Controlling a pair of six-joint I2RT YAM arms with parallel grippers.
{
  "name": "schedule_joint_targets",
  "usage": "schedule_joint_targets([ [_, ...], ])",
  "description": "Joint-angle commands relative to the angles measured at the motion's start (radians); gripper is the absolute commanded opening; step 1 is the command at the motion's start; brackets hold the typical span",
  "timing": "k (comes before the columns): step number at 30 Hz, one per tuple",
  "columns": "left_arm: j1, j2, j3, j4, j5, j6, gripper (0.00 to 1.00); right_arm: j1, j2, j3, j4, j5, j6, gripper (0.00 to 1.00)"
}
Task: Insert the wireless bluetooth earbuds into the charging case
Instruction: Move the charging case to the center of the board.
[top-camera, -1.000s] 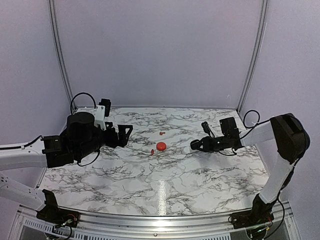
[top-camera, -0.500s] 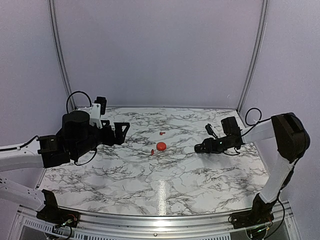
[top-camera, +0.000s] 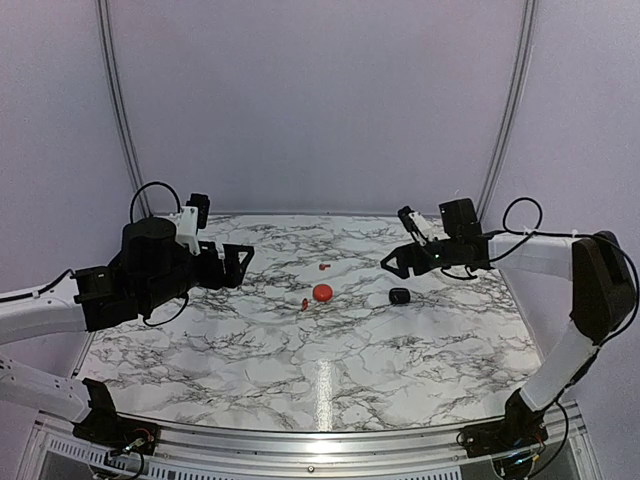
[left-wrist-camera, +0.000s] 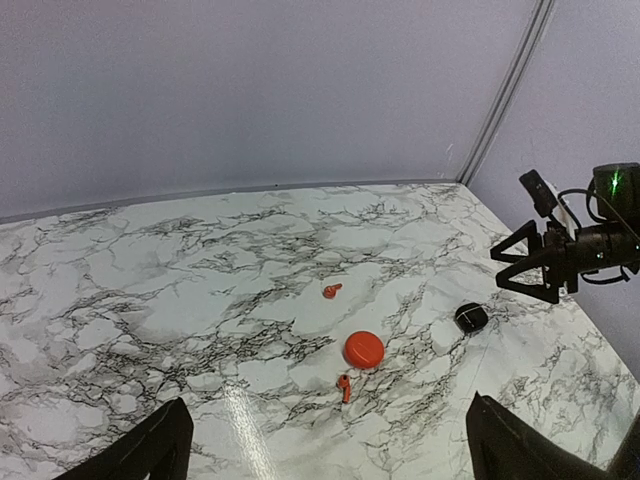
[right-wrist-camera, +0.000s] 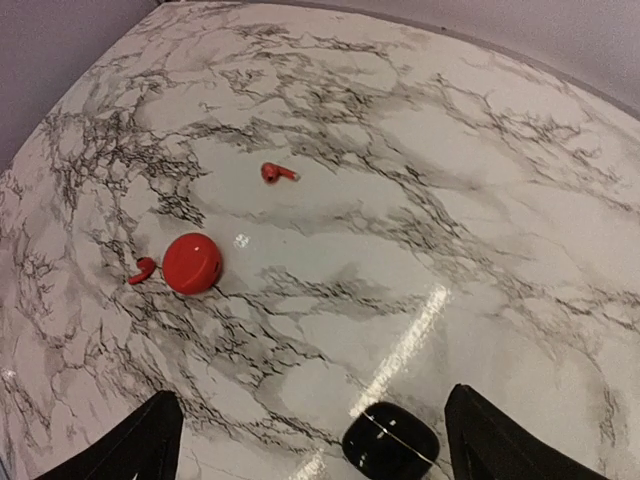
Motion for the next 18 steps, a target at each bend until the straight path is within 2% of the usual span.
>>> schedule_joint_targets([
  [1, 0.012, -0.004, 0.011, -0.018, 0.026, 0.01, 0.99, 0.084, 0.1, 0.102, 0.028, -0.014, -0.015, 0.93],
  [4, 0.013, 0.006, 0.01, -0.016, 0.024, 0.007, 0.99, 0.154, 0.157, 0.14, 0.046, 0.029, -0.009, 0.93],
  [9, 0.017, 0.02, 0.01, -0.012, 0.029, 0.005, 0.99, 0.232, 0.263, 0.219, 0.045, 0.049, -0.046, 0.87],
  [18, 0.018, 0.034, 0.011, -0.011, 0.029, 0.014, 0.99, 0.286, 0.411, 0.371, -0.005, 0.015, -0.149, 0.84],
])
